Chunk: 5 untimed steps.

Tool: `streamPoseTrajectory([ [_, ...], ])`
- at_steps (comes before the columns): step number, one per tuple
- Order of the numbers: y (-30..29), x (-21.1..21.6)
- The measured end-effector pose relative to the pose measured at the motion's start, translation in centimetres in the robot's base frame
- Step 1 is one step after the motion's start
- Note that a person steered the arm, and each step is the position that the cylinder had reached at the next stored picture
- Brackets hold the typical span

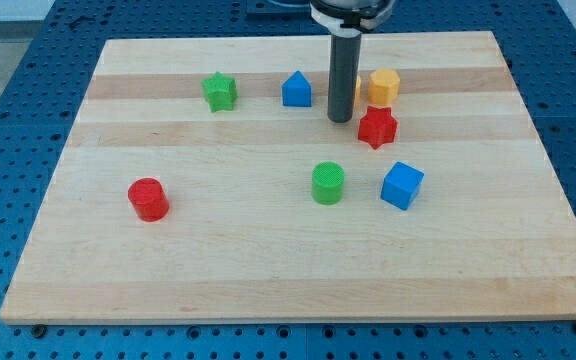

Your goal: Move the red star closer to the yellow heart

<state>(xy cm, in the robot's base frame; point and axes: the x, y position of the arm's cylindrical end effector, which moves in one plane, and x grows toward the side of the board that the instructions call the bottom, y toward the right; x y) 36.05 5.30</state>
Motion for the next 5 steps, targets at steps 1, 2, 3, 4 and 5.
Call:
streamPoseTrajectory([
  [1, 0.0, -0.7],
  [2, -0.1, -1.0],
  [3, -0.1, -1.1],
  [4, -0.1, -0.2],
  [5, -0.1, 2.6],
])
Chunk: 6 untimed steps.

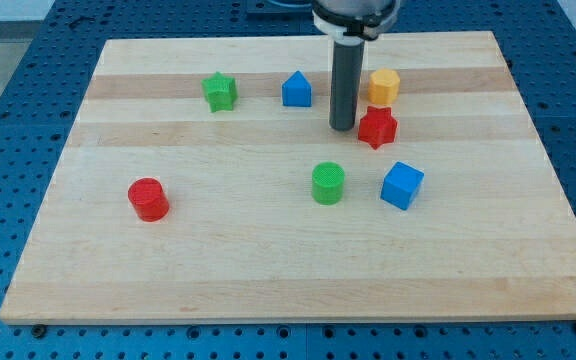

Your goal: Move the red star closer to the yellow heart

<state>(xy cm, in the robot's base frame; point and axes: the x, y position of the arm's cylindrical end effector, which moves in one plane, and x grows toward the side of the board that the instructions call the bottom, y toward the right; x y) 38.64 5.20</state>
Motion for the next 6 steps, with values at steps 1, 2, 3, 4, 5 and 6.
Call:
streamPoseTrajectory([
  [1, 0.0, 2.2],
  [2, 1.2, 4.6],
  [3, 4.9, 5.3],
  [4, 8.8, 4.4],
  [5, 8.9, 2.4],
  [6, 6.1, 1.9],
])
